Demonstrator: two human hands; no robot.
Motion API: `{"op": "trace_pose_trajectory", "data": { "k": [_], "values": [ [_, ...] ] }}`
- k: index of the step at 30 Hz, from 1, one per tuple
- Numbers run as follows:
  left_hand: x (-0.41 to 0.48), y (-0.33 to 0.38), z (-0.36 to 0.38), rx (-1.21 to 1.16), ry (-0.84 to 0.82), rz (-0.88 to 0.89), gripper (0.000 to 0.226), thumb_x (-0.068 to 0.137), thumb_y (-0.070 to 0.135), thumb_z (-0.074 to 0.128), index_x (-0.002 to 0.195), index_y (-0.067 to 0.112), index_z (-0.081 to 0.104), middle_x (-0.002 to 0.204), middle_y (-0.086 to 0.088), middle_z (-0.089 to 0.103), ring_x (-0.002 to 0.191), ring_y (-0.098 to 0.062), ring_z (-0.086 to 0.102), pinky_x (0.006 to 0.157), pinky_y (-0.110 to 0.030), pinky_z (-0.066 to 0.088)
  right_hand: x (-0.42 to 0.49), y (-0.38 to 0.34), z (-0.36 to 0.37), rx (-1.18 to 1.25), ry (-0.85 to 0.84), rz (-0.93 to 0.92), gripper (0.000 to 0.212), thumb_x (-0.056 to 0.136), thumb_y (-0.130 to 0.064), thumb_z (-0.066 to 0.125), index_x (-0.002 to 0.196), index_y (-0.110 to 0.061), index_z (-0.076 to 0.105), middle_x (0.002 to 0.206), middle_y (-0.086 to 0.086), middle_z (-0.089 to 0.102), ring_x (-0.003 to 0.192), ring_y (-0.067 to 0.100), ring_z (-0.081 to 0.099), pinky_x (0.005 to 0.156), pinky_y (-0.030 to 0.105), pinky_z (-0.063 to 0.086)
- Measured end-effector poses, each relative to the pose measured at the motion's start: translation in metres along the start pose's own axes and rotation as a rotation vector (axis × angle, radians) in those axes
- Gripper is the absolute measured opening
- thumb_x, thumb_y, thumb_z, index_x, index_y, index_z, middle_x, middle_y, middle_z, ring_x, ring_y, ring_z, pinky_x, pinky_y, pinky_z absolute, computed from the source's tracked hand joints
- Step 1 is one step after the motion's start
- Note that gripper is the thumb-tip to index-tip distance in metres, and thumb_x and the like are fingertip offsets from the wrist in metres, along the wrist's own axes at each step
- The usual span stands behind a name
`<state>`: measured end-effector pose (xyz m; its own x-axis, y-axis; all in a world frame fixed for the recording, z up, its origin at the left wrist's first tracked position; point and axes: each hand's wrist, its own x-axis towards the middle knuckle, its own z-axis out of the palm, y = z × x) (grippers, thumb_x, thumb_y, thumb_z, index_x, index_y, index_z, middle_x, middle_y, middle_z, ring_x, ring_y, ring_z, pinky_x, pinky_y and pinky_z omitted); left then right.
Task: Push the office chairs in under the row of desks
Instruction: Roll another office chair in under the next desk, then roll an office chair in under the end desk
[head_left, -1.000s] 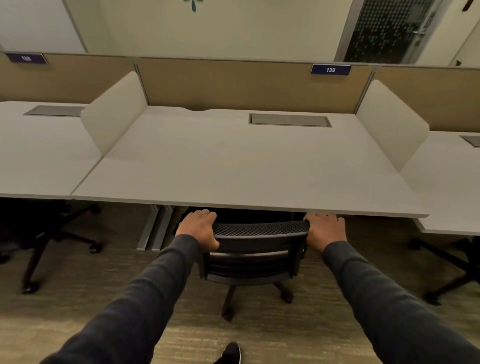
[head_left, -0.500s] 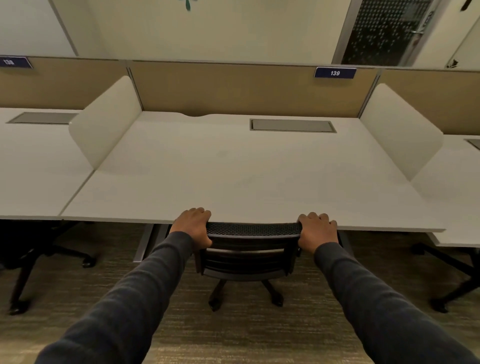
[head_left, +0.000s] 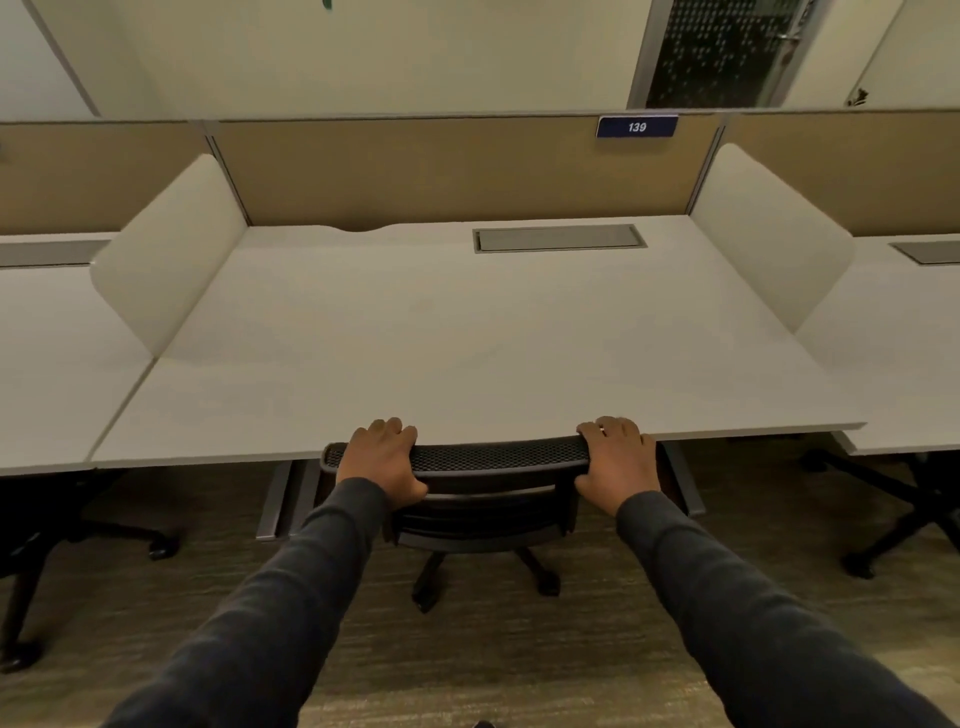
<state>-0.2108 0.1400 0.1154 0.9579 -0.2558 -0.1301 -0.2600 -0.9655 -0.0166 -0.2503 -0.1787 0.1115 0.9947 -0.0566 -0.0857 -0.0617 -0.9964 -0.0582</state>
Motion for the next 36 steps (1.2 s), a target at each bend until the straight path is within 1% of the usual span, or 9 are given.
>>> {"op": "trace_pose_trajectory", "data": {
  "k": [3, 7, 10, 12, 15, 21, 27, 33, 36],
  "values": [
    [0.003, 0.05, 0.0, -0.005, 0.023, 0.035, 0.068, 0.072, 0.06, 0.062, 0.126, 0.021, 0.049, 0.125, -0.005, 0.051, 0.117, -0.027, 0.045, 0.101, -0.042, 0.038, -0.016, 0.012, 0.007, 0.065, 0.026, -0.034, 0.083, 0.088, -0.049, 0.063, 0.156, -0.027, 0.023, 0.164, 0.009, 0.02, 0.153, 0.032, 0.009, 0.121, 0.051, 0.015],
    [0.011, 0.139, 0.003, -0.032, 0.107, 0.133, 0.081, 0.077, 0.065, 0.053, 0.142, 0.019, 0.036, 0.14, -0.01, 0.043, 0.13, -0.031, 0.037, 0.109, -0.048, 0.03, -0.046, 0.048, 0.012, 0.091, 0.08, -0.076, 0.091, 0.09, -0.061, 0.057, 0.159, -0.032, 0.006, 0.168, 0.005, 0.003, 0.154, 0.03, -0.003, 0.122, 0.05, 0.002],
    [0.012, 0.212, 0.009, -0.078, 0.146, 0.185, 0.094, 0.081, 0.066, 0.048, 0.155, 0.019, 0.013, 0.161, -0.016, 0.017, 0.149, -0.036, 0.008, 0.119, -0.055, 0.004, -0.072, 0.1, 0.01, 0.078, 0.129, -0.093, 0.09, 0.089, -0.065, 0.054, 0.159, -0.033, 0.007, 0.168, 0.006, 0.007, 0.155, 0.028, 0.0, 0.12, 0.046, -0.001],
    [0.01, 0.265, 0.013, -0.062, 0.173, 0.219, 0.1, 0.082, 0.069, 0.045, 0.157, 0.021, -0.002, 0.165, -0.016, -0.007, 0.15, -0.037, -0.015, 0.118, -0.055, -0.012, -0.093, 0.145, 0.007, 0.071, 0.144, -0.073, 0.09, 0.09, -0.066, 0.052, 0.158, -0.034, 0.003, 0.168, 0.005, 0.006, 0.155, 0.028, -0.001, 0.119, 0.044, -0.004],
    [0.004, 0.352, 0.015, -0.042, 0.195, 0.256, 0.106, 0.083, 0.074, 0.039, 0.156, 0.021, -0.015, 0.16, -0.018, -0.029, 0.143, -0.036, -0.036, 0.117, -0.056, -0.018, -0.126, 0.219, 0.0, 0.054, 0.149, -0.027, 0.09, 0.092, -0.065, 0.05, 0.158, -0.034, -0.003, 0.169, 0.005, 0.001, 0.154, 0.029, -0.006, 0.118, 0.044, -0.007],
    [-0.016, 0.513, 0.012, -0.078, 0.179, 0.305, 0.107, 0.079, 0.079, 0.029, 0.156, 0.02, -0.014, 0.161, -0.016, -0.027, 0.143, -0.033, -0.037, 0.114, -0.052, -0.025, -0.194, 0.355, -0.024, 0.021, 0.166, 0.067, 0.085, 0.095, -0.063, 0.045, 0.161, -0.03, 0.002, 0.169, 0.009, 0.002, 0.154, 0.034, -0.005, 0.125, 0.05, 0.004],
    [-0.012, 0.656, 0.0, -0.072, 0.138, 0.404, 0.104, 0.082, 0.079, 0.03, 0.156, 0.021, -0.017, 0.157, -0.014, -0.034, 0.141, -0.032, -0.04, 0.105, -0.049, -0.035, -0.24, 0.48, -0.046, 0.046, 0.208, 0.174, 0.082, 0.097, -0.063, 0.042, 0.161, -0.026, 0.007, 0.168, 0.011, 0.006, 0.155, 0.035, -0.002, 0.125, 0.051, 0.006],
    [0.019, 0.787, -0.007, -0.129, 0.142, 0.502, 0.104, 0.082, 0.078, 0.032, 0.157, 0.019, -0.009, 0.162, -0.014, -0.024, 0.146, -0.033, -0.03, 0.116, -0.053, -0.02, -0.249, 0.596, -0.05, 0.055, 0.238, 0.255, 0.081, 0.097, -0.063, 0.043, 0.161, -0.027, 0.009, 0.168, 0.011, 0.008, 0.155, 0.034, 0.0, 0.124, 0.05, 0.004],
    [0.046, 0.862, -0.009, -0.15, 0.138, 0.547, 0.104, 0.083, 0.077, 0.032, 0.158, 0.018, -0.008, 0.162, -0.016, -0.024, 0.146, -0.034, -0.03, 0.118, -0.055, -0.017, -0.242, 0.662, -0.054, 0.054, 0.251, 0.291, 0.082, 0.096, -0.062, 0.046, 0.161, -0.027, 0.01, 0.168, 0.011, 0.01, 0.155, 0.034, 0.001, 0.124, 0.05, 0.005]
  ]
}}
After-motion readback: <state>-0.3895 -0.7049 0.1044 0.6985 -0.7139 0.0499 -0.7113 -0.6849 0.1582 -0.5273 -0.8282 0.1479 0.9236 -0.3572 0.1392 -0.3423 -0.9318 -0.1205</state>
